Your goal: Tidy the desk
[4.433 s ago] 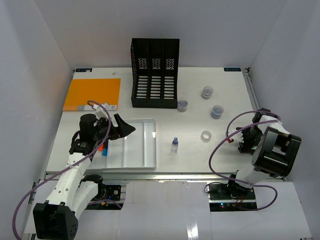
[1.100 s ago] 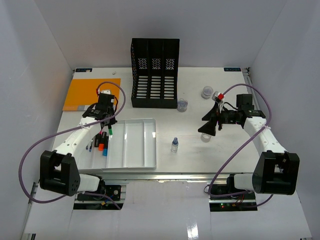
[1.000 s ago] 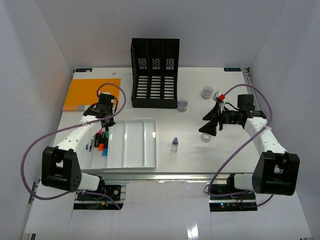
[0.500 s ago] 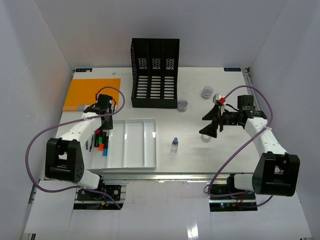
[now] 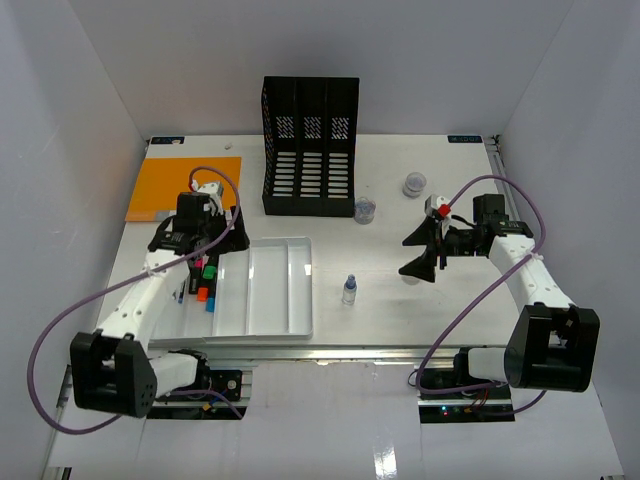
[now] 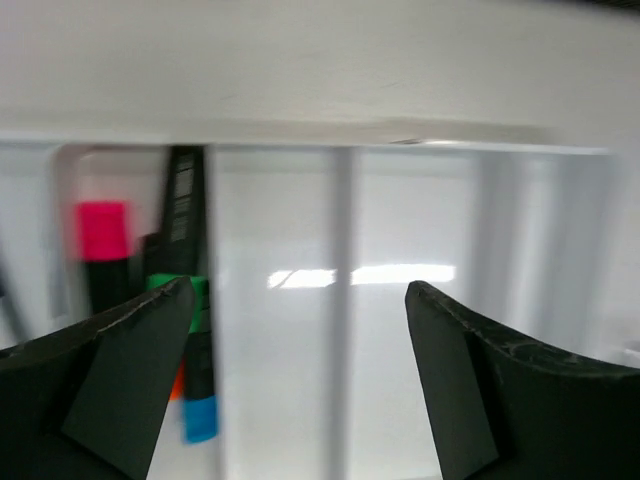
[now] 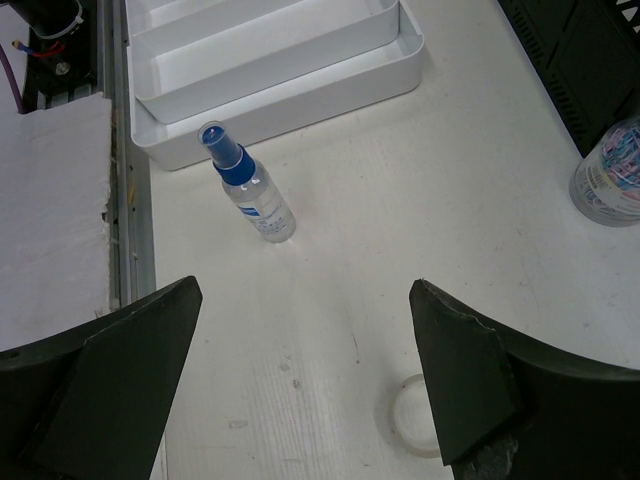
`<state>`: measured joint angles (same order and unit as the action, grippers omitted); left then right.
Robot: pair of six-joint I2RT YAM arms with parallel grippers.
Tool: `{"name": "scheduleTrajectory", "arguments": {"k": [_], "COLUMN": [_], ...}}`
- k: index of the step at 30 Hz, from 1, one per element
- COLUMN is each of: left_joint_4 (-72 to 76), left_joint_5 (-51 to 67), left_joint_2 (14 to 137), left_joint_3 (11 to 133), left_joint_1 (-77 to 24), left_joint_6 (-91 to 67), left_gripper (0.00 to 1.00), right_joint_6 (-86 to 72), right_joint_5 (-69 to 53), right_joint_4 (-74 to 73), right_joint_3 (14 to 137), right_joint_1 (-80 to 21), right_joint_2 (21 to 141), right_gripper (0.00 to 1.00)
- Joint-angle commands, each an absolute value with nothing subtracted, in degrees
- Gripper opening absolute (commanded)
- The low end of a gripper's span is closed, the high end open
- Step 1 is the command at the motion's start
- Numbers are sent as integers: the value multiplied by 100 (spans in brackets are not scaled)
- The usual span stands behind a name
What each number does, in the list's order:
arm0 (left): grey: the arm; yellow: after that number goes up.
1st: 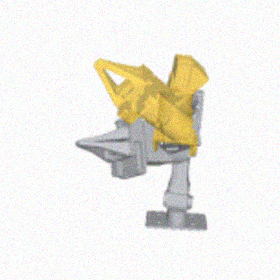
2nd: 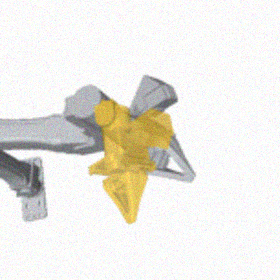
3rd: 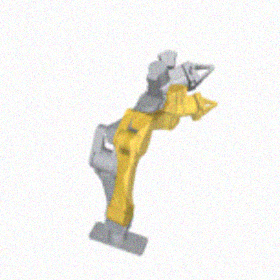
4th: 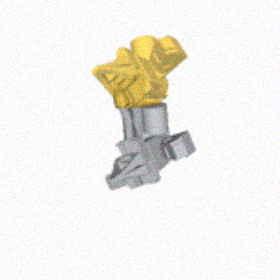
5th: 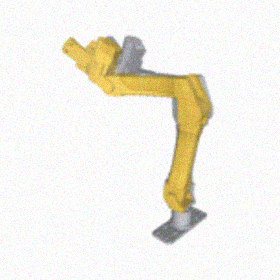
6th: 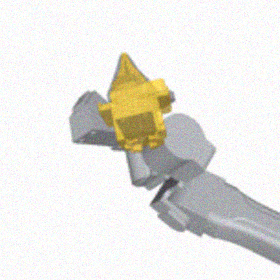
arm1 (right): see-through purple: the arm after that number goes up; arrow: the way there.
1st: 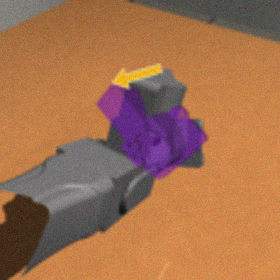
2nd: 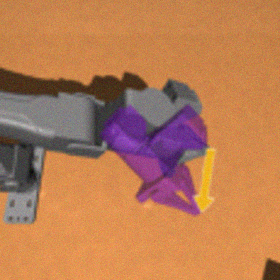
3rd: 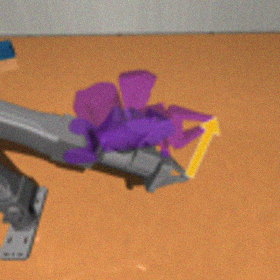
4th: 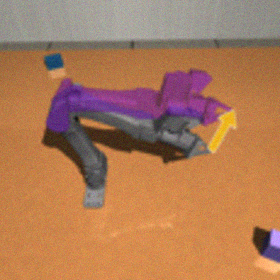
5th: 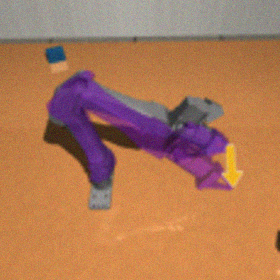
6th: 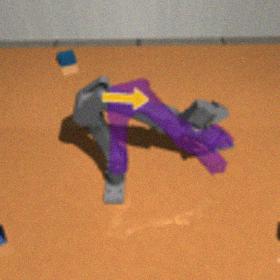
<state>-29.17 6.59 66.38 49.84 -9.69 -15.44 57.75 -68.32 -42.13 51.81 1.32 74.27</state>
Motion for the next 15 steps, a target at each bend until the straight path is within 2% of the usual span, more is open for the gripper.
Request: {"name": "scheduleTrajectory", "arguments": {"k": [1,6,10,15], "left_joint_4": [-380,2037,3513,4041], "left_joint_5": [3279,2776,2278,1328], "left_joint_2": [5872,5693,6113,7037], "left_joint_3": [3824,2808,2302,2415], "left_joint_1": [-1505,-2905,-3620,-4453], "left_joint_6": [-2629,-2901,-2489,-1730], "left_gripper": [98,98,98,98], "right_joint_6": [6237,6302,6328,6345], "right_joint_5": [-7050,-7049,-7031,-7006], "right_joint_4": [-4483,-4500,-4491,-4491], "right_joint_3": [5281,5264,5254,5256], "right_joint_1": [208,272,283,316], "right_joint_2": [7412,7425,7444,7470], "right_gripper": [91,90,90,90]}}
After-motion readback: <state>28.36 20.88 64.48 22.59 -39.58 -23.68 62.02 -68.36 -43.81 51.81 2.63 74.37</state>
